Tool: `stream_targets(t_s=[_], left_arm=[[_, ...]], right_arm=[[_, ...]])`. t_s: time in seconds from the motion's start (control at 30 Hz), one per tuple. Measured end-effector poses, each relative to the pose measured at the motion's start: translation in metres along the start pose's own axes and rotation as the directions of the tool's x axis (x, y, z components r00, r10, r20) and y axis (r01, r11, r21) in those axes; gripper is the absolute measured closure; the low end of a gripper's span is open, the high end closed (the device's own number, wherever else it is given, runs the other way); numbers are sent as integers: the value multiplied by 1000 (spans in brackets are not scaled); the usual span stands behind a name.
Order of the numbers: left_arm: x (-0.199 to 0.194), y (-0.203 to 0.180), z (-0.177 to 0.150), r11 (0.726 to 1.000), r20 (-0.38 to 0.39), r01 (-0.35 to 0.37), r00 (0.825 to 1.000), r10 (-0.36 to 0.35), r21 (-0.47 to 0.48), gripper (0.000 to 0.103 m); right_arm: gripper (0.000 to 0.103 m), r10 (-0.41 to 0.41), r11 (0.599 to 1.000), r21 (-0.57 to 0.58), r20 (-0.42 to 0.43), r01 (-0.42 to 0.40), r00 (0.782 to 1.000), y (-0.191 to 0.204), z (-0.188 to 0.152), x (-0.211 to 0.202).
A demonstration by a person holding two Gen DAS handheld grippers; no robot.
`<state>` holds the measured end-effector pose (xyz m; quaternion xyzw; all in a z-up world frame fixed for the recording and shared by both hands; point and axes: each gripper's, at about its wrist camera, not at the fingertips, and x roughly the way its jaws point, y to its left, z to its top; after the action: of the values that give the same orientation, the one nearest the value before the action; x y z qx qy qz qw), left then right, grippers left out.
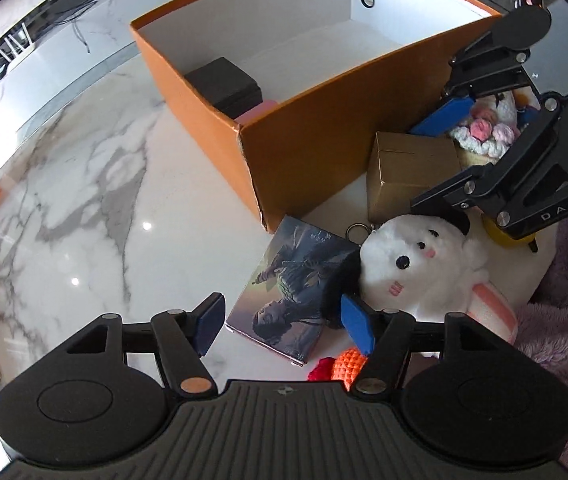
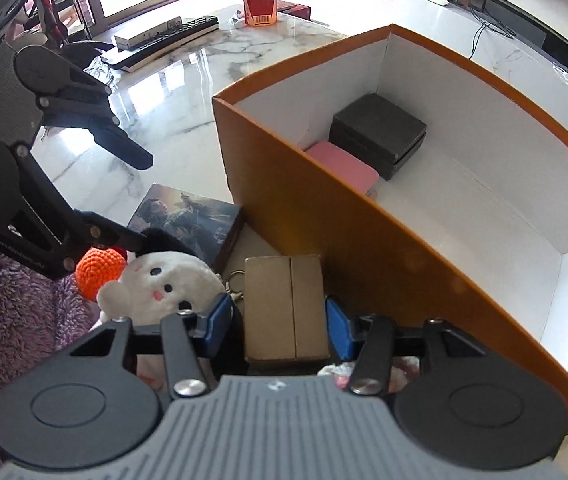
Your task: Organize objects
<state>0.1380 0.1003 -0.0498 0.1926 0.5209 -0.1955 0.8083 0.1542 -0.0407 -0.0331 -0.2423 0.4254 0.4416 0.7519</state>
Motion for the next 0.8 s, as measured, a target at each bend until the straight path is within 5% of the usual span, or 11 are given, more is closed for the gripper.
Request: stream_targets(t_s=[0.17,0.43,0.8], left_arm=[[5,2,3,988,-50,58,997,-52,144,27],[27,-9,5,952,-142,45,990,-2,301,27],[42,-12,2,968,-106,25,994,2,250,31]], right_arm=[[49,-7,1000,16,-28,7,1000,0,3,8],[49,6,998,63,-23,-4,1000,-8,6,7],[54,7,997,78,-31,-5,1000,-7,7,12]])
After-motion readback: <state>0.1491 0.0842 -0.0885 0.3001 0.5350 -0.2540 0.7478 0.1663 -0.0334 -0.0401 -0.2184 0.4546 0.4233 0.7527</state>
